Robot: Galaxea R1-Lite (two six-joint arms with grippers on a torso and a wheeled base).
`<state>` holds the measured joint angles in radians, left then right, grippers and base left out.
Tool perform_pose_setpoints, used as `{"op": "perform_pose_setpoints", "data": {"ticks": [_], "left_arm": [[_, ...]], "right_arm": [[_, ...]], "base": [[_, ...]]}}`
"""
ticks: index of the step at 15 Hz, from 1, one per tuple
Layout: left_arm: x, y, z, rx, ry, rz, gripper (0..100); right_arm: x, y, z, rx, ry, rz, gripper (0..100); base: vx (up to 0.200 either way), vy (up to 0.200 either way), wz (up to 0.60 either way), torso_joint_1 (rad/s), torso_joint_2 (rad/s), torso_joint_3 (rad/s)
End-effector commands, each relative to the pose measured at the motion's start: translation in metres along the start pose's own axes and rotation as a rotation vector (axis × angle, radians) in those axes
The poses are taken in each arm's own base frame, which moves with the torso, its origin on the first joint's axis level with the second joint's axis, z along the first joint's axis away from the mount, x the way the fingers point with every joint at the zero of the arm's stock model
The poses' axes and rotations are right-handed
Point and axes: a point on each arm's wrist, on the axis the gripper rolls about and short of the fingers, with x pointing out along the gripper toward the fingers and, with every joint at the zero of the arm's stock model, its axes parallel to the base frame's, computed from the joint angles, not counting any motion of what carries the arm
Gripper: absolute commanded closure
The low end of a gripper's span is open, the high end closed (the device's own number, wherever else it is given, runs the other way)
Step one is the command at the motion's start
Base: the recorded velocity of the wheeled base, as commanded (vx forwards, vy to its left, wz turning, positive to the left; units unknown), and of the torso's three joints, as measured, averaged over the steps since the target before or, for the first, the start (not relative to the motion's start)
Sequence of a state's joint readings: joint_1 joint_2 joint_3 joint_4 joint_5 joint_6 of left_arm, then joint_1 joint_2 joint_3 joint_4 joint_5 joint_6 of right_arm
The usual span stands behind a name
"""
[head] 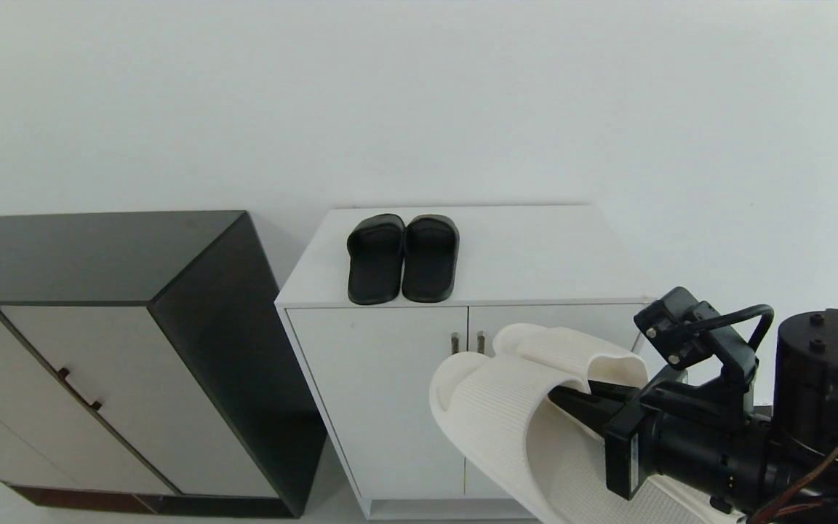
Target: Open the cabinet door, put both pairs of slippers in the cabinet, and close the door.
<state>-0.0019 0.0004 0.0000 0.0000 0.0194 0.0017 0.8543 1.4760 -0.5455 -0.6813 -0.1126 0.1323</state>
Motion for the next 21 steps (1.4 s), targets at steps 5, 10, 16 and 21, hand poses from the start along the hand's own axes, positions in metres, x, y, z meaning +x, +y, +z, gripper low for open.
{"op": "perform_pose_setpoints", "data": {"ticks": [5, 10, 16, 21], "left_arm": [[0.000, 0.000, 0.000, -0.003, 0.001, -0.001, 0], [0.000, 0.000, 0.000, 0.023, 0.001, -0.021, 0], [0.001, -0.001, 0.000, 0.028, 0.013, -0.025, 0], [-0.007, 0.002, 0.028, 0.069, -0.106, 0.074, 0]], "right_arm": [[-0.003, -0.001, -0.006, -0.011, 0.018, 0.000, 100], [-0.007, 0.000, -0.006, -0.042, 0.014, 0.005, 100], [-0.010, 0.000, -0.008, -0.043, 0.017, 0.012, 100], [-0.012, 0.000, -0.011, -0.048, 0.025, 0.013, 100]], "base": [[0.000, 0.000, 0.00, -0.214, 0.51, 0.286], [0.000, 0.000, 0.00, -0.219, 0.55, 0.318], [0.000, 0.000, 0.00, -0.187, 0.50, 0.312], [0.000, 0.000, 0.00, -0.152, 0.48, 0.335]]}}
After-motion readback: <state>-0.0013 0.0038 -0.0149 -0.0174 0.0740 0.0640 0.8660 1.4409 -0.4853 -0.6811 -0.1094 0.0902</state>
